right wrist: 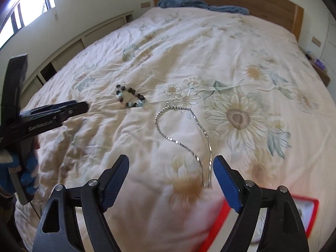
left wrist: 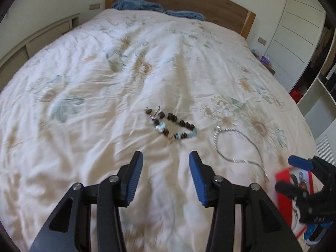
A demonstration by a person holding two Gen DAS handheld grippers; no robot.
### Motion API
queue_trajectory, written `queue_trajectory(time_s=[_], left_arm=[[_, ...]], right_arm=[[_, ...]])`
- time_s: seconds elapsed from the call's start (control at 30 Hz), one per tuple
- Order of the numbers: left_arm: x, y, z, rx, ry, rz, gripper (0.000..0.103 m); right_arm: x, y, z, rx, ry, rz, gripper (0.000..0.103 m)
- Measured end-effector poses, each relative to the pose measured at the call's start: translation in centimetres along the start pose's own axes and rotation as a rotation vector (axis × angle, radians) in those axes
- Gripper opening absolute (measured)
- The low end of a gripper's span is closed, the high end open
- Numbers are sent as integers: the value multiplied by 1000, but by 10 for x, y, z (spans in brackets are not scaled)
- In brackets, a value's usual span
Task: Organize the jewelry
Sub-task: 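Grasp the beaded bracelet with the left tool while the right tool grasps the silver chain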
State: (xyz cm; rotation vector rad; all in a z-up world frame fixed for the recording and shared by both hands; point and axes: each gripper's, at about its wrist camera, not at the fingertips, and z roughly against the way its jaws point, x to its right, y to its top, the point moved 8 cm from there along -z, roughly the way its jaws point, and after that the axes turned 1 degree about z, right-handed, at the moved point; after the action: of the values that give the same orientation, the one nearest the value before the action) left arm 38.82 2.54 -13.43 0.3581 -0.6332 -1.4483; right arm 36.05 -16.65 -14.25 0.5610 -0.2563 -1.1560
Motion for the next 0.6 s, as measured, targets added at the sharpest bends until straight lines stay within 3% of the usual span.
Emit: queue_trajectory(time_s=[0.2,0.4,0.57,0.6], left_arm=[[-1,14,-62,-45,27,-14,44],[-1,25,-94,-63,33,-31,44],[0,26,-108,-70,36,-32,43],[0,25,-108,-63,38,-42,42]], right_arm=[[10,14,-44,-57,0,27,91],[16,20,-76,-120,-37,63,96],[18,13,-92,-180,-48,56,95],[19,11,-93,-183,-56,53,86]])
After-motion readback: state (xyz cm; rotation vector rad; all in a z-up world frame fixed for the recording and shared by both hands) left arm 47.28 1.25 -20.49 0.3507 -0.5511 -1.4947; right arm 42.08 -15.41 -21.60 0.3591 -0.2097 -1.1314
